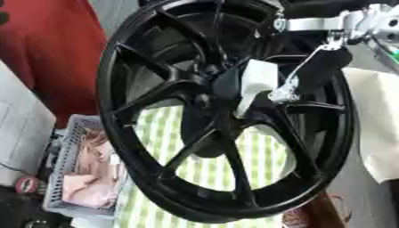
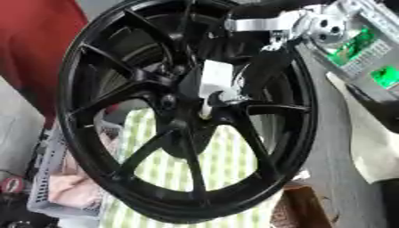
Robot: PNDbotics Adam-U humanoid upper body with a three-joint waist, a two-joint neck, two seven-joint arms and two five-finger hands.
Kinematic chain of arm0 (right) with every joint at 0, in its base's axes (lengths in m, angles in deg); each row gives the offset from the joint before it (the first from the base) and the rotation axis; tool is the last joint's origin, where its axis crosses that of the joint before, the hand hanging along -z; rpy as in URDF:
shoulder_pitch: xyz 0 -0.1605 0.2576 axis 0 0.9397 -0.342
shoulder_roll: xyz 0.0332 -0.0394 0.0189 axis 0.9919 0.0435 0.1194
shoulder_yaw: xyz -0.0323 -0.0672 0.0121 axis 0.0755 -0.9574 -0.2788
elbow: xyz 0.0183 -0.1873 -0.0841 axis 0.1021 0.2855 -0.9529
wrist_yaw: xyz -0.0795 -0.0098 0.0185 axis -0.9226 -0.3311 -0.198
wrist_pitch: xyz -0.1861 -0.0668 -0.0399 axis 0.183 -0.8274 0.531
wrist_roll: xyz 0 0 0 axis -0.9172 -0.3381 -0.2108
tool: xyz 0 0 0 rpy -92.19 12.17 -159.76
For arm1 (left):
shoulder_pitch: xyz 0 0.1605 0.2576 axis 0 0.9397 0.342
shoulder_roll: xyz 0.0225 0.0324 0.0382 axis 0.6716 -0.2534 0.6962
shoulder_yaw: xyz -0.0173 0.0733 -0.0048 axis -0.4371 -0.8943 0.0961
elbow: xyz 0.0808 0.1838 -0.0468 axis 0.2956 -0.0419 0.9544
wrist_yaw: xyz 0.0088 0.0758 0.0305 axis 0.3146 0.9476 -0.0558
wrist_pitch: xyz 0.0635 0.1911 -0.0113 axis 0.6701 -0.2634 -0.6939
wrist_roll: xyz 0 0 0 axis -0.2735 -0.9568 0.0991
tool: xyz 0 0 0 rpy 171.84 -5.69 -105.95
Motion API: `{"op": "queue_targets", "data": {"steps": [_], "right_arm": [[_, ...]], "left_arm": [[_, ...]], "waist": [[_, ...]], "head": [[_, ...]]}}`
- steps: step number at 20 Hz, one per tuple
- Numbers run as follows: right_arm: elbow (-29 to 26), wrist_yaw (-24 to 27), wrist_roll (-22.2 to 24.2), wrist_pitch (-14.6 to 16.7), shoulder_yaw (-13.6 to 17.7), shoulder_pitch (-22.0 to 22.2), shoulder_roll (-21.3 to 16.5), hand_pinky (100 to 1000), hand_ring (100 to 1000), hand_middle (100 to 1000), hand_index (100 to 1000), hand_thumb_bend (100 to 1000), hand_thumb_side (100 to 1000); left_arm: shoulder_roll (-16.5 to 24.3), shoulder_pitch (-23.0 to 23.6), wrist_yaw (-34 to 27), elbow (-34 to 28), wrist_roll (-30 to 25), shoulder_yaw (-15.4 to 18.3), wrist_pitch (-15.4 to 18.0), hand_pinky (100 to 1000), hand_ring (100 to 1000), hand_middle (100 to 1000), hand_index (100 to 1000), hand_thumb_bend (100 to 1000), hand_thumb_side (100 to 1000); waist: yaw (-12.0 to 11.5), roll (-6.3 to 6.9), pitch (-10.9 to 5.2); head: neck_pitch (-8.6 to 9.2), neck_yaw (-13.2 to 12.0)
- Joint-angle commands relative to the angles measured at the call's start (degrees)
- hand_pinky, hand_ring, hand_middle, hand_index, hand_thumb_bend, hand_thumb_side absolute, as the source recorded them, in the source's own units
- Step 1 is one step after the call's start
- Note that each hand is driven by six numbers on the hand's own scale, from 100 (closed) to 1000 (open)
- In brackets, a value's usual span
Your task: Pull the pin out of the wheel hub.
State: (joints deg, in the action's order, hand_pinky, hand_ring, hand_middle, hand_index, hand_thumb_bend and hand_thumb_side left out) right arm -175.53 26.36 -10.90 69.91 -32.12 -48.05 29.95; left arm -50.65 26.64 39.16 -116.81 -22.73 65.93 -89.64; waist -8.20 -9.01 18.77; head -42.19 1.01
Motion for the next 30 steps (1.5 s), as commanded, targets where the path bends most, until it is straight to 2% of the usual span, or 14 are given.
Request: {"op": "queue_targets", "data": {"steps": [1, 6, 15, 19, 23, 24, 29, 30], "right_arm": [[0.2, -0.08, -0.16, -0.35, 0.55, -0.51, -0.69, 739, 742, 644, 779, 483, 356], [0.57, 0.59, -0.84, -0.83, 0.54, -0.4, -0.54, 728, 720, 606, 743, 453, 328], [1.47, 1.97, -0.93, -0.71, 0.65, -0.3, -0.47, 704, 678, 539, 669, 372, 213], [1.14, 2.29, -0.65, -0.95, 0.98, 0.54, -1.04, 696, 658, 522, 654, 372, 202], [1.06, 2.78, -0.69, -1.43, 1.37, 0.93, -1.17, 689, 639, 493, 625, 297, 100], [0.93, 3.19, -0.9, -1.59, 1.44, 0.92, -1.16, 686, 634, 483, 614, 271, 100], [0.36, 4.34, -1.56, -2.28, 1.42, 0.9, -1.3, 685, 632, 480, 612, 266, 100], [0.0, 4.6, -1.76, -2.19, 1.58, 0.78, -1.23, 669, 605, 416, 544, 196, 100]], "left_arm": [[0.64, -0.7, 0.21, -0.84, 0.17, 0.5, 0.04, 854, 777, 590, 771, 160, 542], [0.67, -0.88, 0.24, -0.94, 0.3, 0.57, 0.11, 854, 775, 590, 771, 162, 539], [0.52, -0.81, 0.24, -0.91, 0.53, 0.7, 0.21, 855, 774, 589, 770, 164, 539], [0.43, -0.8, 0.37, -0.91, 0.57, 0.74, 0.23, 855, 775, 589, 768, 164, 539], [0.41, -0.91, 0.44, -0.94, 0.62, 0.75, 0.22, 855, 775, 589, 766, 164, 538], [0.4, -0.93, 0.44, -0.94, 0.62, 0.74, 0.21, 856, 775, 589, 765, 165, 538], [0.37, -0.95, 0.49, -0.93, 0.59, 0.72, 0.18, 856, 775, 589, 765, 165, 538], [0.35, -0.92, 0.5, -0.92, 0.59, 0.72, 0.17, 857, 776, 588, 762, 165, 538]], "waist": [[0.06, 0.49, -1.01], [0.04, 0.58, -1.17], [0.15, 0.58, -1.37], [0.16, 0.5, -1.25], [0.14, 0.52, -1.18], [0.15, 0.53, -1.18], [0.15, 0.55, -1.18], [0.18, 0.62, -1.25]], "head": [[0.16, -0.21], [0.22, -0.3], [0.29, -0.38], [0.27, -0.44], [0.23, -0.5], [0.23, -0.49], [0.22, -0.46], [0.17, -0.45]]}}
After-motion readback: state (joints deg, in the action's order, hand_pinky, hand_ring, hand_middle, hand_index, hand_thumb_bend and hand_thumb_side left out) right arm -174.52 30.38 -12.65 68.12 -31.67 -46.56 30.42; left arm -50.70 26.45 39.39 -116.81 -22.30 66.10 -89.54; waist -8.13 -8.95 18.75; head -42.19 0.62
